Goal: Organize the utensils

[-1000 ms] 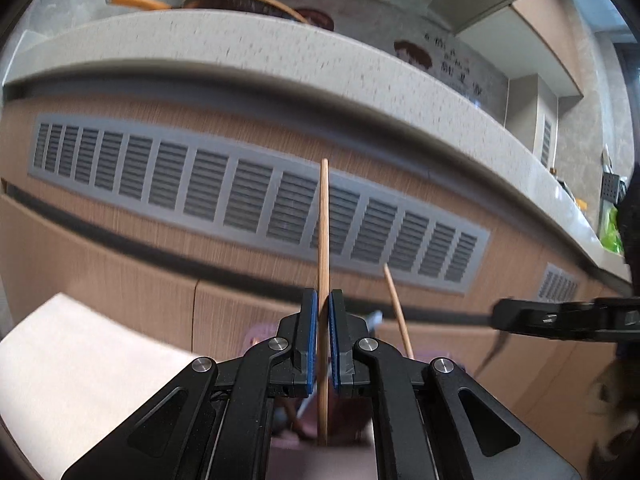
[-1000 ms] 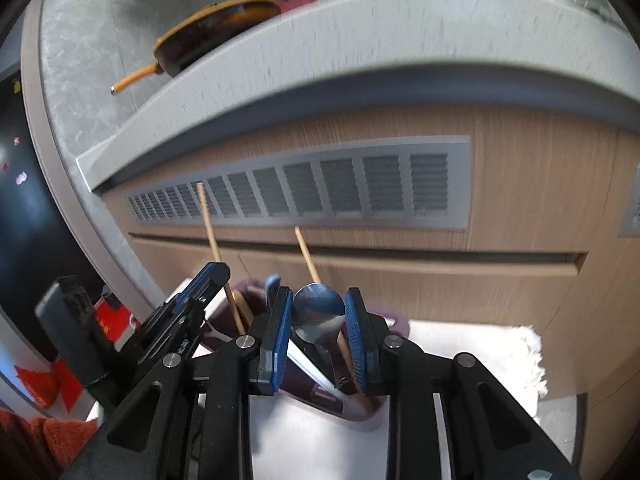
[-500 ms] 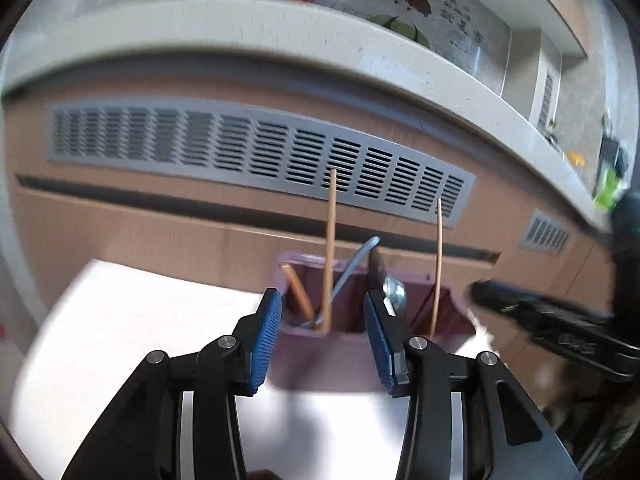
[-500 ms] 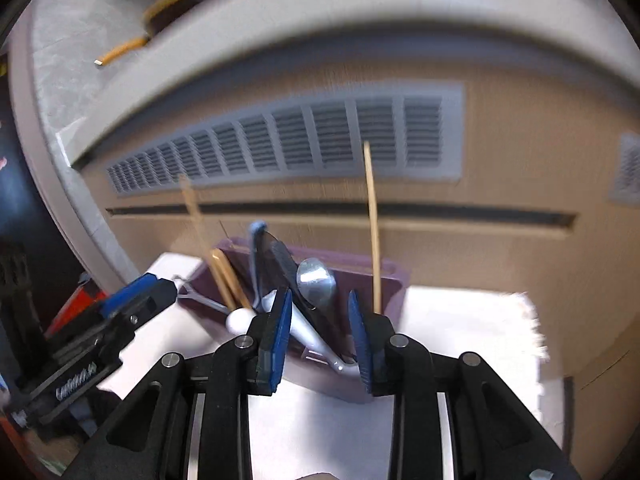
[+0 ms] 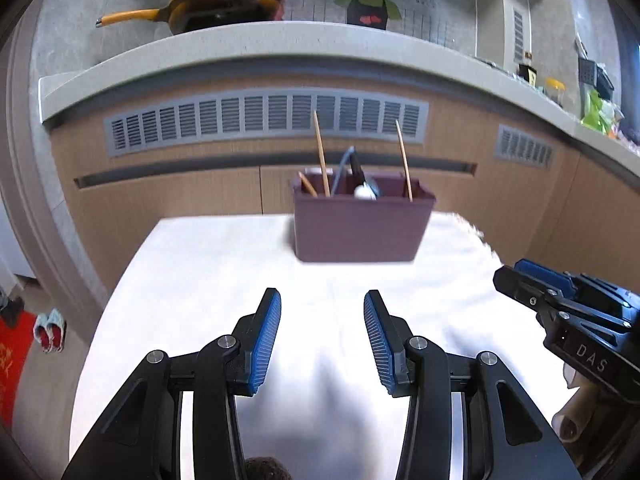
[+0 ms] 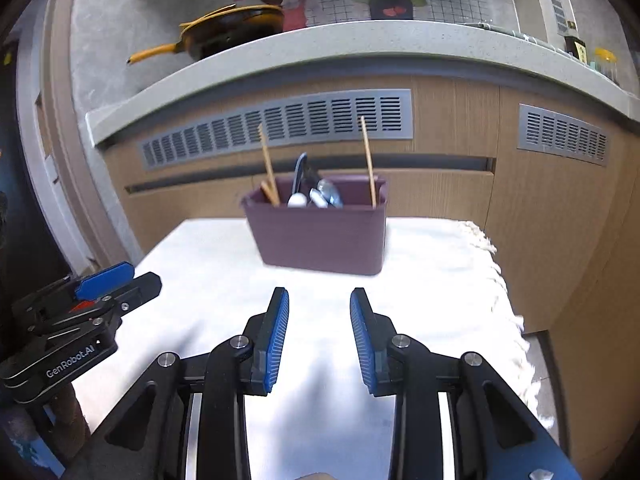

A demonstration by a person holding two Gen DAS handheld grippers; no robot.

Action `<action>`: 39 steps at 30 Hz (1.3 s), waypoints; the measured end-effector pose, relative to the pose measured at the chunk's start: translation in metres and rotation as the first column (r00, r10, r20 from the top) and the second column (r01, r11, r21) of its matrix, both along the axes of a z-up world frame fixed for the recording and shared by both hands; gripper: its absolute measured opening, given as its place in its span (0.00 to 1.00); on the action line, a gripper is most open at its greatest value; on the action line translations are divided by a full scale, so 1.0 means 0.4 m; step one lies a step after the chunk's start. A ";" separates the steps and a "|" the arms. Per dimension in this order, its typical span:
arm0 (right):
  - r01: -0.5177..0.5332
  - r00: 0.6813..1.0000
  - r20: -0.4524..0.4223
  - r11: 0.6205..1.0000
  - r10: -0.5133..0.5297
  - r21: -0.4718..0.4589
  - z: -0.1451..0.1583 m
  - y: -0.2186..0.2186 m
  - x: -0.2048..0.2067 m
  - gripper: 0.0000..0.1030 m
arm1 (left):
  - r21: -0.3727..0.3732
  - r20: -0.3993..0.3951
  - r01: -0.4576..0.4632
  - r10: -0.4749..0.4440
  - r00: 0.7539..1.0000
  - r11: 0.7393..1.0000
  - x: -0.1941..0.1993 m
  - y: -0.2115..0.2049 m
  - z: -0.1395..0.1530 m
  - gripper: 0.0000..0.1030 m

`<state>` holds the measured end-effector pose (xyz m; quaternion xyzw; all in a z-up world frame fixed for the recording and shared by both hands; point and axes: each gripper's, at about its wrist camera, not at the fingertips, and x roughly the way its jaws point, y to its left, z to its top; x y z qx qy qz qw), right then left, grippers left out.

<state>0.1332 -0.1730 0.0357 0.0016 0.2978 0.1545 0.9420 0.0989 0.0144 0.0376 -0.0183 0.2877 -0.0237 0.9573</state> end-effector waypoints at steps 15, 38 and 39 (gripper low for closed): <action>-0.006 0.998 0.061 1.000 0.008 -0.030 0.007 0.012 -0.106 0.29 | -0.009 0.046 -0.003 0.003 0.999 1.000 -0.085 -0.007 0.026 0.43; 0.014 0.999 0.047 1.000 -0.012 -0.025 0.006 -0.001 -0.098 0.29 | -0.010 0.031 0.007 -0.007 0.999 1.000 -0.077 -0.007 0.024 0.43; 0.013 0.999 0.049 1.000 -0.012 -0.024 0.006 -0.001 -0.098 0.29 | -0.010 0.031 0.008 -0.007 0.999 1.000 -0.078 -0.007 0.024 0.43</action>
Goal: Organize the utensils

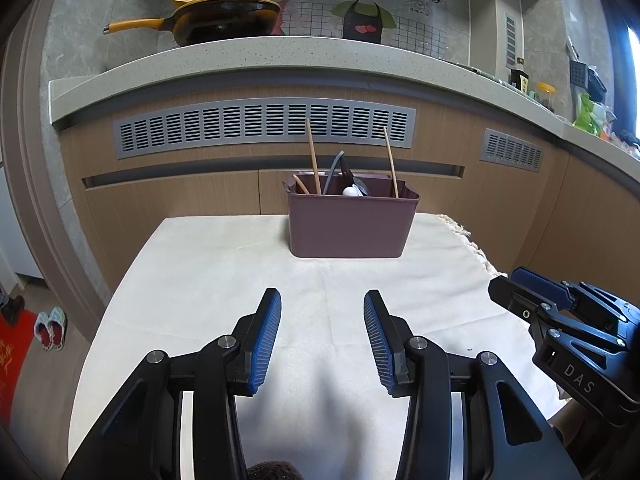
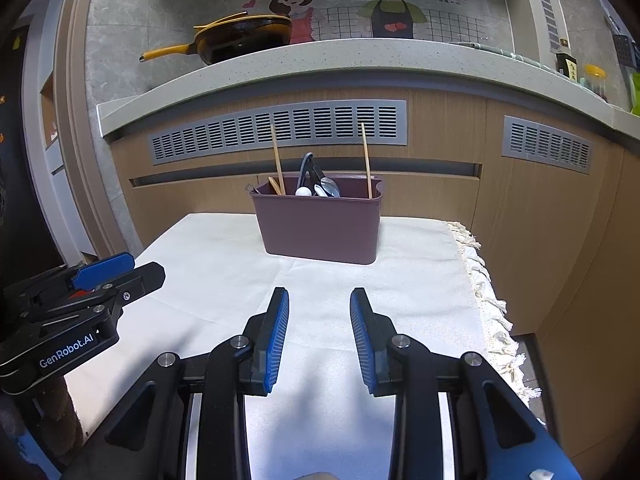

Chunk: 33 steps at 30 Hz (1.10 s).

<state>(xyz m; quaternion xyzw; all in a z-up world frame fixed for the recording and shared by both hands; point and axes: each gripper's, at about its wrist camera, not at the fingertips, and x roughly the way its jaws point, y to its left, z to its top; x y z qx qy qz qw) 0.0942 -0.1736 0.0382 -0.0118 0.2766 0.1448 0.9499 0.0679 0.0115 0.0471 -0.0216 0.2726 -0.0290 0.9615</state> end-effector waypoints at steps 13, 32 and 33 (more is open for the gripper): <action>0.006 1.000 0.003 1.000 -0.006 0.003 0.003 -0.002 -0.004 0.29 | -0.001 -0.002 0.002 -0.002 1.000 1.000 -0.003 0.001 -0.001 0.43; 0.004 1.000 -0.005 1.000 -0.004 0.008 -0.001 -0.007 -0.005 0.29 | 0.001 -0.002 0.002 -0.002 1.000 1.000 -0.003 0.000 -0.007 0.43; 0.005 1.000 -0.005 1.000 -0.005 0.009 -0.002 -0.007 -0.006 0.29 | 0.001 -0.004 0.002 -0.002 1.000 1.000 -0.002 0.001 -0.007 0.43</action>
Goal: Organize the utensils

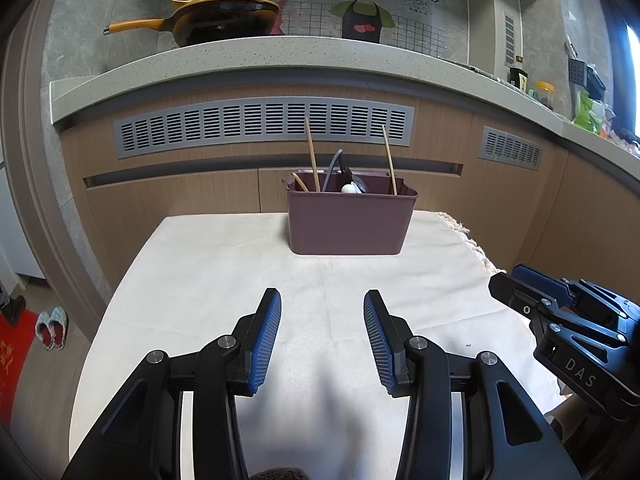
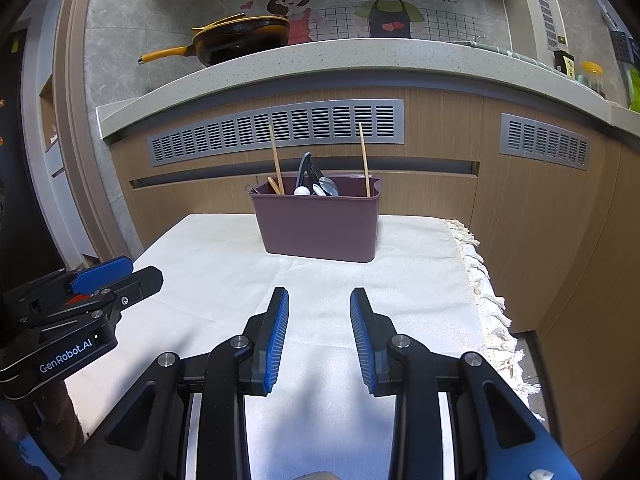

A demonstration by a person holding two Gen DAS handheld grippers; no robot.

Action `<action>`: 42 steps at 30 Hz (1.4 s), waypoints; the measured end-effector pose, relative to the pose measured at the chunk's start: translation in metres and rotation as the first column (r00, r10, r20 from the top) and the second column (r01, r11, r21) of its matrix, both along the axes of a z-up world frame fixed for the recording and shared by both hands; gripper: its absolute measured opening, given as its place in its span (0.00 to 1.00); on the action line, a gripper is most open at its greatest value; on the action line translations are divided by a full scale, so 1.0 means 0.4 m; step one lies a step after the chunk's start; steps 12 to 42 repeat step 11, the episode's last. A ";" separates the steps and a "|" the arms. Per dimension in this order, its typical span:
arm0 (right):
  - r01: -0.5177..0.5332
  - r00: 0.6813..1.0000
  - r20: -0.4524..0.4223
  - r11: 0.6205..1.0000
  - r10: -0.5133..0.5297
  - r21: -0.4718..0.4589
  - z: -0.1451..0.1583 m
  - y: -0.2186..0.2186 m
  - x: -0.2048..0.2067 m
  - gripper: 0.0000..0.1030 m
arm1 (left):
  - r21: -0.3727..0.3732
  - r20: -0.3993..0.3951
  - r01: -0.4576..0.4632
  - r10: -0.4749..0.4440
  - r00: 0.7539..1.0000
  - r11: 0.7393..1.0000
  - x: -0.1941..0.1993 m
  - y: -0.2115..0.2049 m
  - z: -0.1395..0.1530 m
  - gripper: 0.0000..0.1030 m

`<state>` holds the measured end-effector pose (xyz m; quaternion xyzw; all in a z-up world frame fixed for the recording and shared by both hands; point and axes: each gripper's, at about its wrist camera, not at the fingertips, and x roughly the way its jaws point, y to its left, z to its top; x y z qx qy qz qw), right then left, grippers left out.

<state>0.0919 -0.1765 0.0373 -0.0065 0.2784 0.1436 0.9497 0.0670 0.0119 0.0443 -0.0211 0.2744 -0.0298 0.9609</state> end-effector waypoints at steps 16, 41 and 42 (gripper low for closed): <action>0.005 1.000 0.008 1.000 -0.005 -0.004 0.005 0.006 -0.002 0.29 | 0.000 0.003 -0.005 0.005 1.000 1.000 -0.009 0.003 -0.007 0.43; 0.005 1.000 0.008 1.000 -0.005 -0.004 0.005 0.006 -0.002 0.29 | 0.000 0.003 -0.005 0.005 1.000 1.000 -0.009 0.003 -0.007 0.43; 0.005 1.000 0.008 1.000 -0.005 -0.004 0.005 0.006 -0.002 0.29 | 0.000 0.003 -0.005 0.005 1.000 1.000 -0.009 0.003 -0.007 0.43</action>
